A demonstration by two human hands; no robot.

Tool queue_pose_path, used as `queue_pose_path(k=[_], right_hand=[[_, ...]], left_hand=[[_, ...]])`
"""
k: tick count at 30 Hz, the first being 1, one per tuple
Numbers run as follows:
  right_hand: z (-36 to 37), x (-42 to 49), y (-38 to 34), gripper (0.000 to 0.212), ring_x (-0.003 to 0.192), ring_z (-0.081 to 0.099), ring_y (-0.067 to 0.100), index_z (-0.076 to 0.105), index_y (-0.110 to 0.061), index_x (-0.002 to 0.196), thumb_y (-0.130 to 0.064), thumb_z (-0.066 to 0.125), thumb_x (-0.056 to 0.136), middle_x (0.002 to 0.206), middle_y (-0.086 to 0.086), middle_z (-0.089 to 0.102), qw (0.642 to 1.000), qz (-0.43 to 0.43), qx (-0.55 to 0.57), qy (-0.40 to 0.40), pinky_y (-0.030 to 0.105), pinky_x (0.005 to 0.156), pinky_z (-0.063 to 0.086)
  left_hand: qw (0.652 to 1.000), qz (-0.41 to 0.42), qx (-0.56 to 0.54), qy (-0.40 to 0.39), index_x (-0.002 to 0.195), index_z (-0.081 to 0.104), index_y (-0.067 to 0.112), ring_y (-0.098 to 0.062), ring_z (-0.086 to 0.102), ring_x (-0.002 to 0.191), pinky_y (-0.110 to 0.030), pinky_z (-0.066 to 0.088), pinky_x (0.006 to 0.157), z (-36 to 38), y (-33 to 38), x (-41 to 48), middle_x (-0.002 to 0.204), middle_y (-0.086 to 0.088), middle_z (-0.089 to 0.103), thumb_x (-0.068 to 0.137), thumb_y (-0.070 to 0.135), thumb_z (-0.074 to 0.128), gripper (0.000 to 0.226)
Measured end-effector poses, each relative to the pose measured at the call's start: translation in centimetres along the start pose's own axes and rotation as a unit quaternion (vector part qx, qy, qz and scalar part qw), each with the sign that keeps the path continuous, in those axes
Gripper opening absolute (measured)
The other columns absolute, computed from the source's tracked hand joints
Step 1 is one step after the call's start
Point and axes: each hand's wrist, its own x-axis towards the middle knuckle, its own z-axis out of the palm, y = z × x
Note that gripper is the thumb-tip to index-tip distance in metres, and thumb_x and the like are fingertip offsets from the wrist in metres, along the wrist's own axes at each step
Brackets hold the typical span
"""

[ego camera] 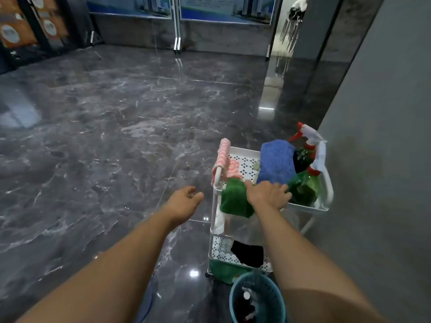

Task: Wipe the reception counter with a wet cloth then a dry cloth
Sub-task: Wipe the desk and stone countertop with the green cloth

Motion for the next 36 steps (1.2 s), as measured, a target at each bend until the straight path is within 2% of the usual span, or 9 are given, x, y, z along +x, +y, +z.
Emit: queue_pose_path(k=[3,6,13,16,20,24,30,33,36], right_hand=[[0.5,1.3,-0.5,0.075,0.126,0.035,0.031,0.065,-0.014,0.122,-0.071,0.03,0.091,0.138,0.011,0.052,0.997,0.037,-0.039,-0.052,0.043,0.101,0.027],[1.1,2.4,-1.3,0.059,0.122,0.036,0.03,0.068,-0.017,0.115,-0.063,0.041,0.09,0.132,0.007,0.056,0.996,0.044,-0.033,-0.065,0.043,0.1,0.027],[0.8,3.1,-1.4,0.026,0.137,0.025,0.033,0.062,-0.015,0.108,-0.033,0.057,0.09,0.136,0.008,0.053,0.986,0.076,0.119,-0.091,0.04,0.103,0.023],[0.6,2.9,-0.8,0.033,0.129,0.04,0.031,0.06,-0.015,0.112,-0.038,0.061,0.089,0.127,0.008,0.059,0.971,0.055,0.221,-0.074,0.043,0.106,0.022],[0.1,1.7,0.4,0.028,0.096,0.056,0.026,0.056,-0.017,0.098,-0.034,0.071,0.082,0.101,0.003,0.062,0.928,0.013,0.369,-0.043,0.041,0.104,0.031],[-1.4,-1.1,0.9,0.027,0.084,0.064,0.03,0.054,-0.02,0.076,-0.025,0.08,0.072,0.08,0.0,0.065,0.865,-0.058,0.497,-0.025,0.051,0.09,0.05],[-6.2,-5.8,0.5,0.025,0.072,0.058,0.017,0.054,-0.015,0.076,-0.01,0.078,0.077,0.08,0.007,0.063,0.797,-0.206,0.566,-0.032,0.029,0.066,0.049],[-8.0,-8.2,-0.7,0.024,0.069,0.057,0.013,0.055,-0.011,0.079,-0.008,0.079,0.077,0.074,0.004,0.061,0.763,-0.287,0.576,-0.067,0.023,0.063,0.048],[-8.5,-10.1,-2.4,0.033,0.072,0.059,0.012,0.054,-0.023,0.079,-0.015,0.085,0.071,0.085,0.008,0.059,0.742,-0.344,0.563,-0.118,0.025,0.067,0.049]], left_hand=[[1.0,-0.002,0.004,-0.006,0.146,0.036,0.006,-0.026,0.046,0.13,-0.034,0.037,0.104,0.7,0.0,1.1,0.146,-0.012,0.044,0.099,0.028,0.051,0.054],[1.0,-0.013,0.002,-0.01,0.146,0.037,0.007,-0.026,0.046,0.13,-0.033,0.038,0.102,1.2,-0.1,1.7,0.146,-0.013,0.044,0.099,0.026,0.05,0.052],[1.0,-0.013,-0.009,-0.012,0.143,0.041,0.009,-0.025,0.049,0.127,-0.03,0.038,0.097,0.8,-0.2,1.4,0.142,-0.014,0.048,0.099,0.027,0.051,0.049],[1.0,-0.004,-0.014,-0.012,0.142,0.042,0.008,-0.024,0.049,0.126,-0.028,0.038,0.095,0.0,0.1,1.0,0.141,-0.013,0.05,0.099,0.026,0.052,0.048],[0.999,0.023,-0.023,-0.011,0.14,0.046,0.008,-0.02,0.056,0.116,-0.028,0.043,0.092,-1.2,1.0,0.3,0.135,-0.012,0.055,0.095,0.021,0.059,0.048],[0.997,0.071,-0.034,0.002,0.138,0.048,0.009,-0.021,0.055,0.121,-0.029,0.046,0.094,-1.6,2.5,-0.5,0.135,-0.014,0.056,0.086,0.015,0.07,0.056],[0.986,0.143,-0.09,0.005,0.148,0.032,0.019,-0.016,0.037,0.138,-0.026,0.037,0.099,-2.1,5.2,-3.0,0.148,-0.004,0.041,0.074,0.015,0.082,0.09],[0.972,0.163,-0.172,0.002,0.128,0.055,0.012,-0.019,0.056,0.121,-0.022,0.048,0.089,-3.0,5.4,-4.5,0.126,-0.006,0.062,0.075,0.003,0.078,0.058],[0.953,0.175,-0.243,0.037,0.108,0.067,0.007,-0.018,0.069,0.097,-0.019,0.053,0.076,-5.0,4.5,-6.9,0.103,-0.009,0.073,0.08,-0.002,0.071,0.029]])
